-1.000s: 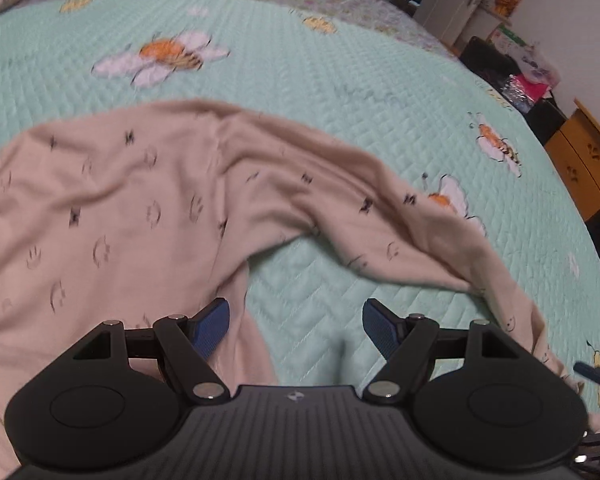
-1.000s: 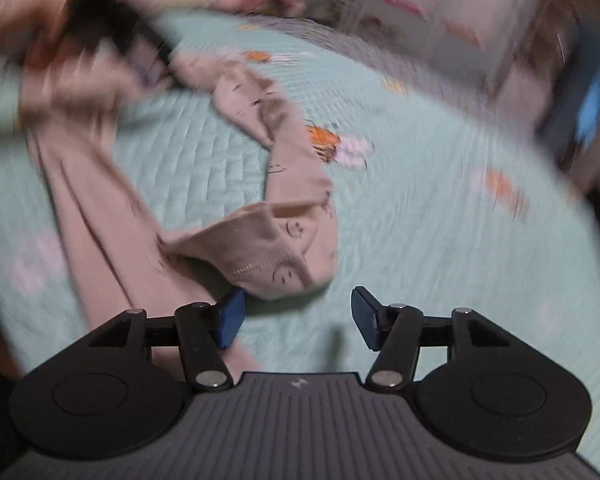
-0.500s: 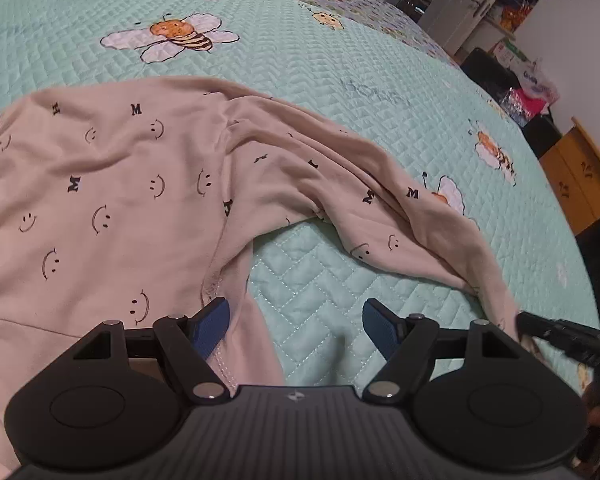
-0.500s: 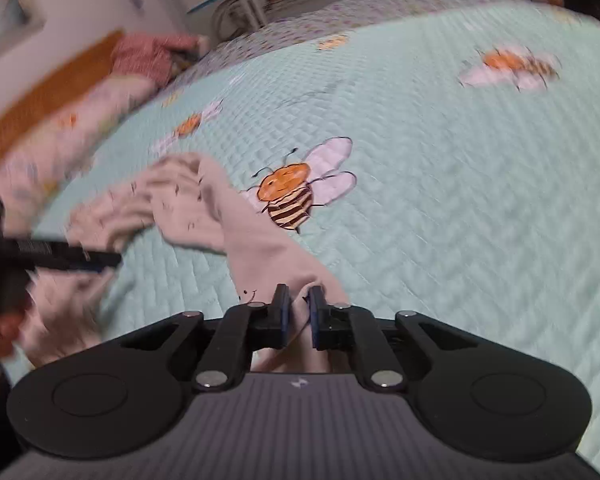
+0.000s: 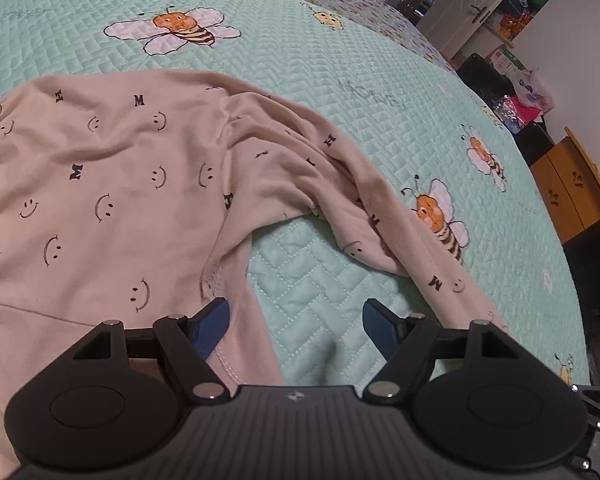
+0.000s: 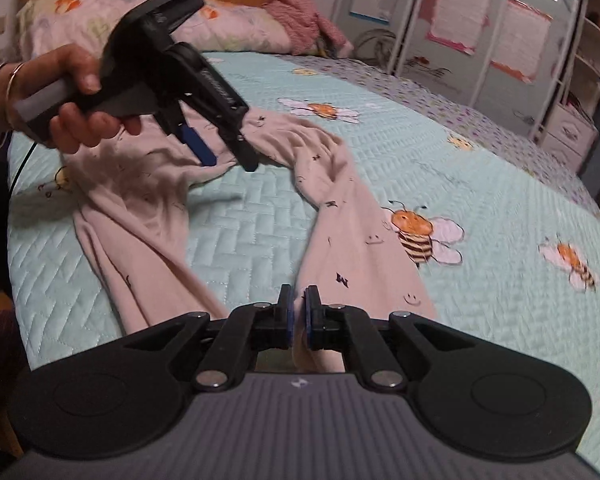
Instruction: Fold clothes
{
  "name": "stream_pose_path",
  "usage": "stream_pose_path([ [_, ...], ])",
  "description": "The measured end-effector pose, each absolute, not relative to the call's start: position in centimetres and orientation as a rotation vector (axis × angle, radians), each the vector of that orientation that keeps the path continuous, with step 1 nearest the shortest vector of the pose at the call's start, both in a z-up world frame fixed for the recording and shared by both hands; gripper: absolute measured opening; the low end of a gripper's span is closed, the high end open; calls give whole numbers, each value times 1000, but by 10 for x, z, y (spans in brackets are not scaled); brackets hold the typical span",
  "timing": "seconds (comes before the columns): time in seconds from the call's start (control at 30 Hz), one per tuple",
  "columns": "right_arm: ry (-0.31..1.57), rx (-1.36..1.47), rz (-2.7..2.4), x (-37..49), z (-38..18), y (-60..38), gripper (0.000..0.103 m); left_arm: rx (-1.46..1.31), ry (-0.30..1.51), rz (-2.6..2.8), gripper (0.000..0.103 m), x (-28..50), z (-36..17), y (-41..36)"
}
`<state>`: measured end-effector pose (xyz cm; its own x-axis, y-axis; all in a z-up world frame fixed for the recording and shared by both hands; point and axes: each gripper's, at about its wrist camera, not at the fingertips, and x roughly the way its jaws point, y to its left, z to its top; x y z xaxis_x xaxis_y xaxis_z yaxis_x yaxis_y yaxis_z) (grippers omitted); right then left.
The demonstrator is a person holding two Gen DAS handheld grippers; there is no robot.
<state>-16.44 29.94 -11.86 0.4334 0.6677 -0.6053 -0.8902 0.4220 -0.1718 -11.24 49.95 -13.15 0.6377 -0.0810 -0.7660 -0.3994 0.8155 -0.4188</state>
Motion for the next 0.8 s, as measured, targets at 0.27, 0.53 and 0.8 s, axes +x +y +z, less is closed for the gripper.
stream_pose_path([
  [0.27,466,-601,1091,-183,-128,295,6,-679,864,84,76,-102,-125,482],
  [0.53,503,-557,1068,-183,-132,282,6,-704,829,120,76,-88,-122,479],
  [0.8,517,-442,1021,-168,-125,276,6,-641,798,157,75,-71,-118,472],
])
